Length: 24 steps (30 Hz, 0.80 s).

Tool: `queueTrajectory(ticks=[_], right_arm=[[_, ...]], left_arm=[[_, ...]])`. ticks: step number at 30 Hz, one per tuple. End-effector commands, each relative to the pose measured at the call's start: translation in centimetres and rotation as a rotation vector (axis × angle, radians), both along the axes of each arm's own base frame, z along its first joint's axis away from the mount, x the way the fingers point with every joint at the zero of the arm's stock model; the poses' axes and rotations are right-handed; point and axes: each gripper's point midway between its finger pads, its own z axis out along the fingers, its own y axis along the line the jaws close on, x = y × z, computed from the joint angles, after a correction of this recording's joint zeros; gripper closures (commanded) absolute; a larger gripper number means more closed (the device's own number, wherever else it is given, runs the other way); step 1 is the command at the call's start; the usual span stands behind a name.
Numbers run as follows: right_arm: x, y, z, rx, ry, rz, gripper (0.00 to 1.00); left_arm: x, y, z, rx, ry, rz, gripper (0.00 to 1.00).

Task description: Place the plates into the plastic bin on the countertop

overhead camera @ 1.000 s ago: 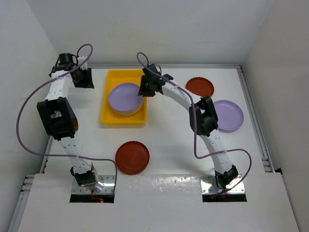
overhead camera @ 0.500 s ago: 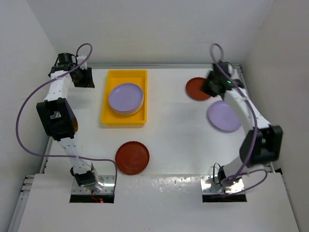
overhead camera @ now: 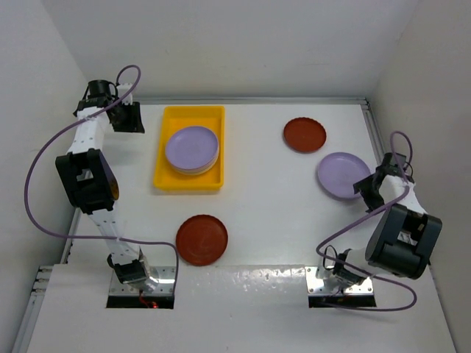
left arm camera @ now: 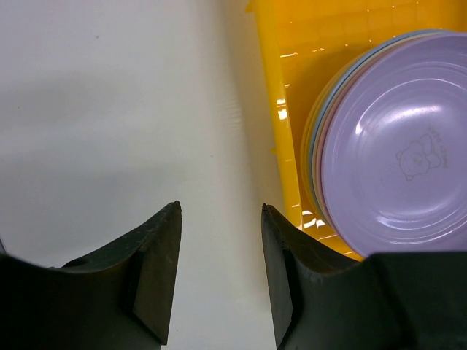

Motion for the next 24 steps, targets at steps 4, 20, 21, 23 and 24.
queueTrajectory(ticks=[4,20,21,23,24], right_arm=[[3.4,-1.3,0.4,0.027,-0.139,-0.018,0.37],[3.4,-1.7,-3.2,0.066,-0.011,-0.077,1.00],[3.4,-1.7,-2.6,0.045,-0.017,-0.070,1.00],[3.4,-2.4,-1.0,-0.027,-0.037,-0.064,1.00],[4.1,-2.6,1.3,-0.093,-0.094,-0.054,1.00]], left_arm=[[0.3,-0.4,4.3,0.014,-0.105,-0.007,0.50],[-0.5,0.2,4.8,0.058,-0.109,0.005,0.50],[-0.5,0.2,4.8,0.059,-0.109,0.005,0.50],[-0.7,0.1,4.4,0.056,-0.099,0.005,0.50],[-0.7,0.1,4.4,0.056,-0.099,0.005,0.50]])
